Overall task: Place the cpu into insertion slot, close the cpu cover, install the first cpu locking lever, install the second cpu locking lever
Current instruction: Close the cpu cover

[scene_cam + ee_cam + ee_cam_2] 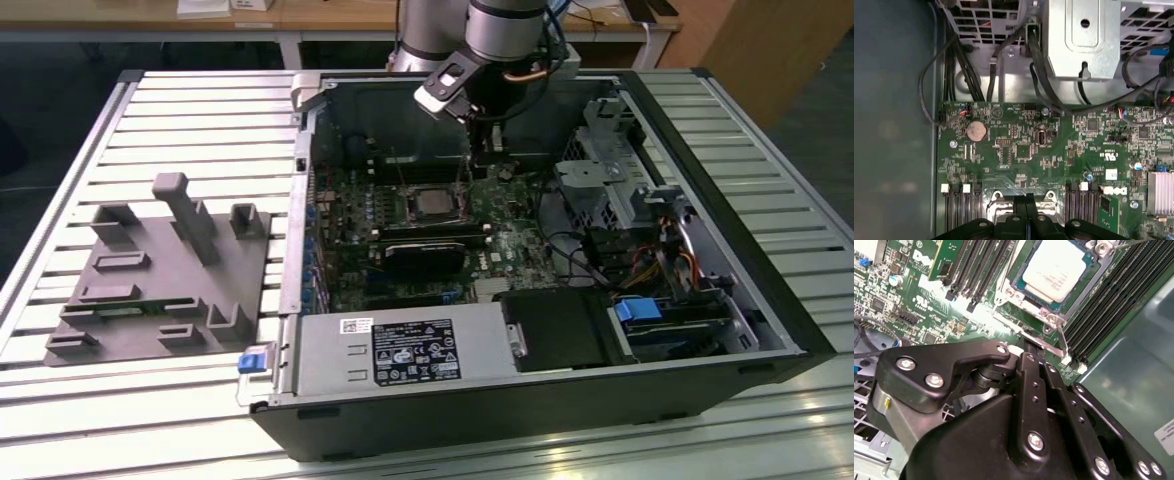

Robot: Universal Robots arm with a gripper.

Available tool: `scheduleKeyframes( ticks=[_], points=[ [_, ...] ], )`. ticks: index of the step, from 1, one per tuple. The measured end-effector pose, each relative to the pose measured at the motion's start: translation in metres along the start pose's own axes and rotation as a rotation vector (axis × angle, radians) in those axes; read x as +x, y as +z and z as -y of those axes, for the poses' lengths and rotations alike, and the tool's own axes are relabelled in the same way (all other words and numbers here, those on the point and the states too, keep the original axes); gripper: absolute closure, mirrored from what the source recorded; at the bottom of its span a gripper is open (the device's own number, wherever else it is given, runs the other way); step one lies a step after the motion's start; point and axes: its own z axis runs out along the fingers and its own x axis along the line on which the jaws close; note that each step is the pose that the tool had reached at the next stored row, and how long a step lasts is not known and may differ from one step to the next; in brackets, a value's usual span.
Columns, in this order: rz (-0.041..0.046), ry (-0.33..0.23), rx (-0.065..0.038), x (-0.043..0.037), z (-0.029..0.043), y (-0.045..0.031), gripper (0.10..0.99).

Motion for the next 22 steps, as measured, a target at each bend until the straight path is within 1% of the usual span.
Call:
scheduleKeyframes(
  ticks=[8,13,16,20,22],
  points=[
    [0.0000,0.000,0.000,0.0011,0.0082,0.0023,0.980],
    [0.0000,0.000,0.000,0.0014,0.0109,0.0042,0.980],
    [0.0001,0.000,0.003,0.0012,0.0122,0.0069,0.980],
    [0.0000,0.000,0.004,0.0006,0.0161,0.0094,0.980],
    [0.0002,0.000,0.004,0.0005,0.0199,0.0095,0.980]
  ],
)
